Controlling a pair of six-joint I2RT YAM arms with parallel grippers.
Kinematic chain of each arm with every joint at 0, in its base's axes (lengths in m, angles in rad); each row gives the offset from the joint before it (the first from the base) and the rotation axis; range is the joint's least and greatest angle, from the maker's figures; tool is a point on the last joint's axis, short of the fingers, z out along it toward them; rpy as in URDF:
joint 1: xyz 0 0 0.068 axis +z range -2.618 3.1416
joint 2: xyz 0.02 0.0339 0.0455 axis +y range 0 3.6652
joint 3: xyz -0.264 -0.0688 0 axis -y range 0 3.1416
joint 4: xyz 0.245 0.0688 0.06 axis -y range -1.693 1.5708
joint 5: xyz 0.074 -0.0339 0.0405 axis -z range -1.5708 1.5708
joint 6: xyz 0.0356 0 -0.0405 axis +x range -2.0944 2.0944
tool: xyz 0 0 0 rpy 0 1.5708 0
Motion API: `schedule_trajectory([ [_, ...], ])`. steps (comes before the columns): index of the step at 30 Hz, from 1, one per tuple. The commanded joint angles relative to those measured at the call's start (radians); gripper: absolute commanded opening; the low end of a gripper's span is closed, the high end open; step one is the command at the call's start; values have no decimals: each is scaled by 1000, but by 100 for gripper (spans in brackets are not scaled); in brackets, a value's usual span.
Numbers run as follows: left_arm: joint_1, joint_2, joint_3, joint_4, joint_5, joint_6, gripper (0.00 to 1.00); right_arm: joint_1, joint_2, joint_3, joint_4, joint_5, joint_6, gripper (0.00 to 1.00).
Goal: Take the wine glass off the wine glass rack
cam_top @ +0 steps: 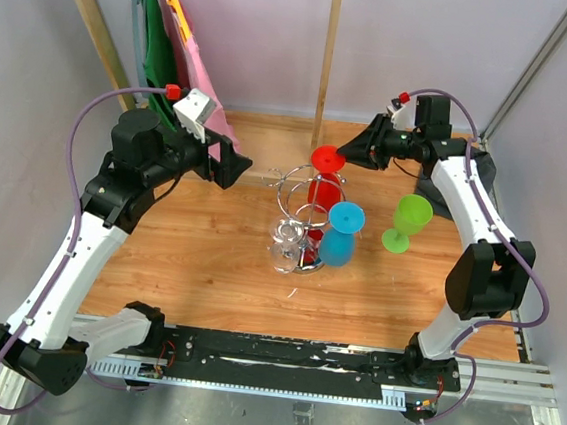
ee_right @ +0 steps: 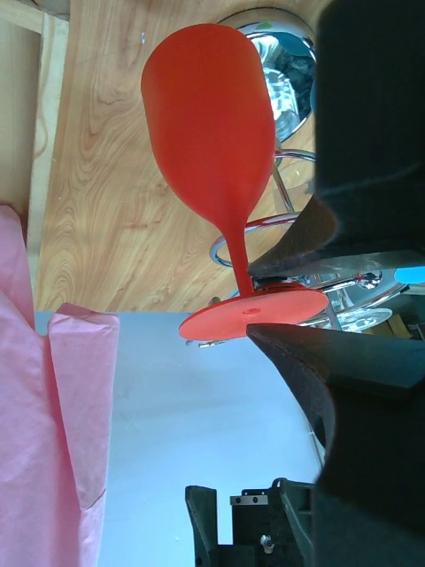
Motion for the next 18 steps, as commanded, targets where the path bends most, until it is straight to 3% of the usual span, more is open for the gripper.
schedule_trajectory([
  [1,-6,2,10,-9,22,4,99,-19,8,3,52,-46,12,30],
  [18,-5,-2,13,-15,24,7,99,-19,52,39,52,-45,10,29],
])
